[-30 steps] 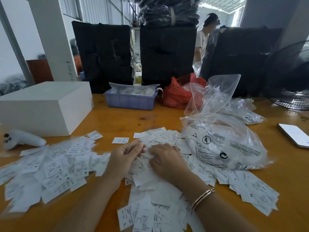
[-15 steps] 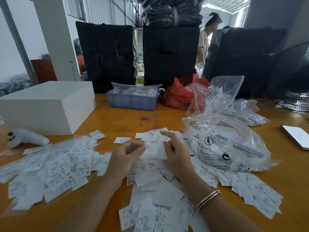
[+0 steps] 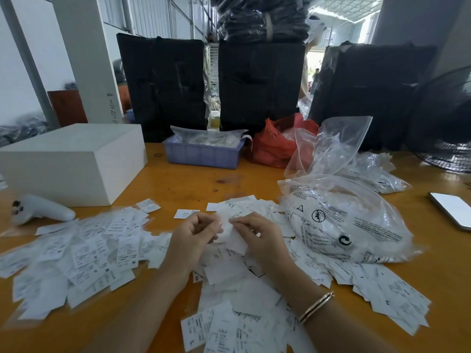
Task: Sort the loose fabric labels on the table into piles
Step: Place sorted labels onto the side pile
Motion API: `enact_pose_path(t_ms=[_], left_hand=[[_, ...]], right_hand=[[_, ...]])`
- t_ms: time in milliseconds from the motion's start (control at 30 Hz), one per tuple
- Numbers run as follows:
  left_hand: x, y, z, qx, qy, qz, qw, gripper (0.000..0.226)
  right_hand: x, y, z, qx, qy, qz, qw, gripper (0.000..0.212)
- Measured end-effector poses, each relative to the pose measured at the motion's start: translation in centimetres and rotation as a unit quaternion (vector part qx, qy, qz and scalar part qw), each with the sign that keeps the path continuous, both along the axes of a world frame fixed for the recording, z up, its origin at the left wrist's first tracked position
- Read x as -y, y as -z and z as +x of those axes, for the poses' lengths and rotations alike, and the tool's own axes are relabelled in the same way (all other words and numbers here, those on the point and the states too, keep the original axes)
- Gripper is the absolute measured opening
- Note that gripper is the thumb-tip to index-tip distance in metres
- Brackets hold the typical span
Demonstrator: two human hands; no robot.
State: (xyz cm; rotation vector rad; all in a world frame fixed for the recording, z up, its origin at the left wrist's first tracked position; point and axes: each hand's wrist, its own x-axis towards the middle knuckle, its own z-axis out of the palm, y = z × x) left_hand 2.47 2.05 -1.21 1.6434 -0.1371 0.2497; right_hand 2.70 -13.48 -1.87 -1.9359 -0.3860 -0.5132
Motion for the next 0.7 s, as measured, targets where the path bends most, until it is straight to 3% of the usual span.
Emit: enact_pose_path(t_ms=[133, 300, 433, 567, 700], left_hand=[[0.1, -0.2, -0.1, -0.020, -0.007, -0.067, 0.998, 0.008], [-0.4, -0.4, -0.1, -0.017, -0.041, -0.090, 0.995, 0.004], [-0.3, -0.2, -0.2, 0.029, -0.030, 0.004, 0.999, 0.004], [-0.2, 0.1, -0.2, 0.079, -0.021, 0.119, 0.990, 0.012], [-0.2, 0.3, -0.1, 0.107, -0.048, 0.173, 0.978, 0.018]], right_hand=[[0.1, -0.1, 0.0, -0.045, -0.021, 0.037, 0.998, 0.028], [0.8, -0.3, 0.1, -0.102, -0.007, 0.195, 0.975, 0.051], [0.9, -0.7, 0.3, -0.127, -0.054, 0.341, 0.930, 0.034], [0.9, -0.5, 0.3, -0.122, -0.068, 0.361, 0.922, 0.032], [1.1, -0.4, 0.5, -0.130, -0.096, 0.362, 0.918, 0.030]])
